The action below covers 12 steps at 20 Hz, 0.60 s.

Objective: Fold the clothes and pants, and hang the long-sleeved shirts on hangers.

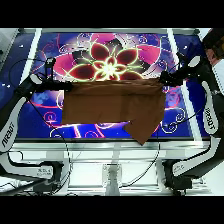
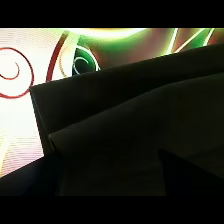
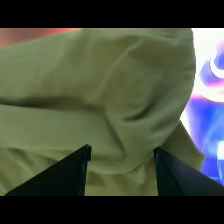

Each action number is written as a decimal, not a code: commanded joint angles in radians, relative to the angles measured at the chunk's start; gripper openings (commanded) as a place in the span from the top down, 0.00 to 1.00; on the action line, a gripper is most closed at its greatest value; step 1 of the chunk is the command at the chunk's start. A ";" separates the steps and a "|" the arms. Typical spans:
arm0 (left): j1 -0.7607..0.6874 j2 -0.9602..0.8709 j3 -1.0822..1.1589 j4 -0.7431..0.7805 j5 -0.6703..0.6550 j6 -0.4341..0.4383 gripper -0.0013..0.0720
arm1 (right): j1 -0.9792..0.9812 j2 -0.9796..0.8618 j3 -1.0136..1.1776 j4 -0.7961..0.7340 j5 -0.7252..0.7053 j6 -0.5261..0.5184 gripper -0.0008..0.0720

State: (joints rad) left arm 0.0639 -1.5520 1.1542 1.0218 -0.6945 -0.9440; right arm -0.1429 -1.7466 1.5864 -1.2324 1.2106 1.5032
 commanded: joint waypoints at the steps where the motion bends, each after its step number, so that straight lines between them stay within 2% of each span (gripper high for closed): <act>1: 0.004 0.014 0.001 0.004 -0.044 -0.004 0.02 | 0.001 0.001 0.001 -0.019 0.089 -0.001 0.36; 4: 0.035 0.079 0.001 0.004 -0.085 -0.004 0.03 | -0.001 0.026 0.009 -0.117 0.176 -0.005 0.37; 8: 0.137 0.258 0.001 0.006 -0.159 -0.003 0.04 | -0.001 0.141 0.011 -0.235 0.246 -0.043 0.38; 9: 0.167 0.303 0.001 0.023 -0.187 -0.003 0.13 | -0.001 0.179 0.005 -0.245 0.257 -0.051 0.42; 10: 0.198 0.345 0.001 0.056 -0.221 -0.003 0.24 | -0.006 0.222 -0.009 -0.243 0.263 -0.058 0.53; 12: 0.264 0.416 0.001 0.134 -0.300 -0.003 0.26 | -0.021 0.312 -0.075 -0.241 0.264 -0.076 0.56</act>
State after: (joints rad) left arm 0.2474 -1.2392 1.1542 1.0748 -0.8886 -0.9474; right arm -0.1513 -1.5360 1.5600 -1.4422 1.4445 1.4551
